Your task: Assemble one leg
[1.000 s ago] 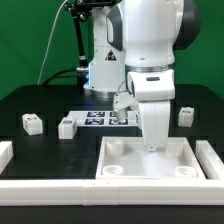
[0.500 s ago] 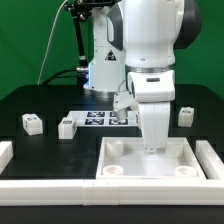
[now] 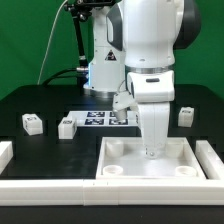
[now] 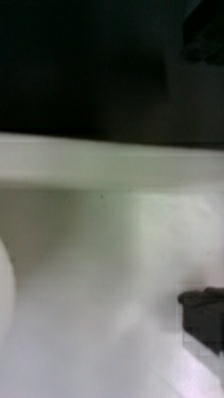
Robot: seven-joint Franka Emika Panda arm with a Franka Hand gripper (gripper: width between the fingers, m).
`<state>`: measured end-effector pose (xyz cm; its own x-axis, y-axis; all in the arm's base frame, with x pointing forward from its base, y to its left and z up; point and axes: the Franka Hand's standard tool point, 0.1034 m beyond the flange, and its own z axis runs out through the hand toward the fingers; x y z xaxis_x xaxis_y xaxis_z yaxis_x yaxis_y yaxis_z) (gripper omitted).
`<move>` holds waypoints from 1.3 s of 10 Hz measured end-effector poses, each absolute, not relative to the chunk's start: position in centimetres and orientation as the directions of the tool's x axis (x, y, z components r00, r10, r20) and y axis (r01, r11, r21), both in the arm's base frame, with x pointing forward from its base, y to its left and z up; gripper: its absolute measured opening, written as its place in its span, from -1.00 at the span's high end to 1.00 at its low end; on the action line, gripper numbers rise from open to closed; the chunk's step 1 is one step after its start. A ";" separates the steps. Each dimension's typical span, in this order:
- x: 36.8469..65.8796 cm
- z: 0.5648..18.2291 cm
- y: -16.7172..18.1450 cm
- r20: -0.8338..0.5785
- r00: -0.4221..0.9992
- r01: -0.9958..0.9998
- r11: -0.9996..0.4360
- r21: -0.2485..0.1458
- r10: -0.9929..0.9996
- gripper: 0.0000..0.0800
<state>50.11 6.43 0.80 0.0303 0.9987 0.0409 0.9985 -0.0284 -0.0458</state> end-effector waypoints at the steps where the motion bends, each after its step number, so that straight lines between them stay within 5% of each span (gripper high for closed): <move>1: 50.1 0.8 6.4 0.041 0.031 0.999 -0.029 -0.046 0.999 -0.62; 5: 50.1 1.3 6.3 0.038 0.040 0.998 -0.039 -0.041 0.998 -0.62; 9: 47.6 5.5 6.3 0.018 0.164 0.986 -0.164 -0.011 0.986 -0.62; 13: 47.5 5.1 6.3 0.017 0.291 0.957 -0.291 -0.021 0.957 -0.62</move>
Offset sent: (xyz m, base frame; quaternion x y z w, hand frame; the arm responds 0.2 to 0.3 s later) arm 0.0000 0.0000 0.0000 0.0000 0.0000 0.0000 1.0000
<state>47.55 6.29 5.06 0.2909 0.9566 0.0168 0.9566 -0.2906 -0.0213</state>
